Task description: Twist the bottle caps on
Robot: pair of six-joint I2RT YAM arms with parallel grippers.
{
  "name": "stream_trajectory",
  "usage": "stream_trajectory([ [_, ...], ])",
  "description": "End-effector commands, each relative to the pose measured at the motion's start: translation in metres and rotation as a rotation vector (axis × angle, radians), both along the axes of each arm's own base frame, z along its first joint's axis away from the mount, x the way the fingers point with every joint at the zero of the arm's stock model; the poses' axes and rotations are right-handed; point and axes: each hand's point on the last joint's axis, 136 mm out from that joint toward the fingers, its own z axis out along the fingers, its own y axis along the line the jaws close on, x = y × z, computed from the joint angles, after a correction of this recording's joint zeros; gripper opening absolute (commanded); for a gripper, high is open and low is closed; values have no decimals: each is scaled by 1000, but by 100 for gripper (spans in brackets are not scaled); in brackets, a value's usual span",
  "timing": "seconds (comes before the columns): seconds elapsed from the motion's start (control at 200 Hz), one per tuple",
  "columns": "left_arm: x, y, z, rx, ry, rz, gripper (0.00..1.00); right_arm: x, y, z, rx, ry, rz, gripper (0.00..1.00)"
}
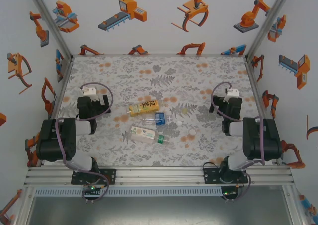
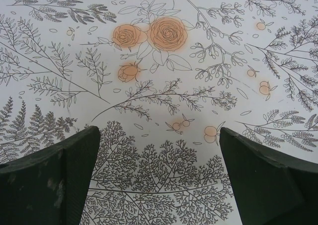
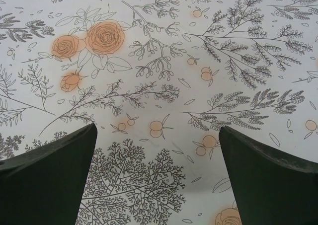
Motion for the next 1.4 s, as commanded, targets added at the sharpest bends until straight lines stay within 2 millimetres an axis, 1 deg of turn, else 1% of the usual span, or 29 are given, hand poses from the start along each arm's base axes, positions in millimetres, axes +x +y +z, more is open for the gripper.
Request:
stream_trajectory([
  [0.0, 6, 1, 9, -12, -24, 14, 97, 8, -1, 12, -6, -36, 2, 99],
  [1.021, 5, 2, 9, -10, -26, 16, 97, 8, -1, 12, 4, -38, 10, 99],
  [1.111, 5, 0, 15, -5, -25, 7, 97, 8, 3, 18, 0, -42, 31, 98],
  [1.182, 5, -2, 24, 3, -4, 4, 97, 8, 6, 26, -8, -35, 43, 97],
  [1.287, 0, -5, 44, 24, -17, 5, 97, 7, 9, 43, -18, -24, 61, 97],
  [1.397, -8, -12, 64, 17, -5, 3, 97, 2, 20, 66, 0, -25, 105, 95],
])
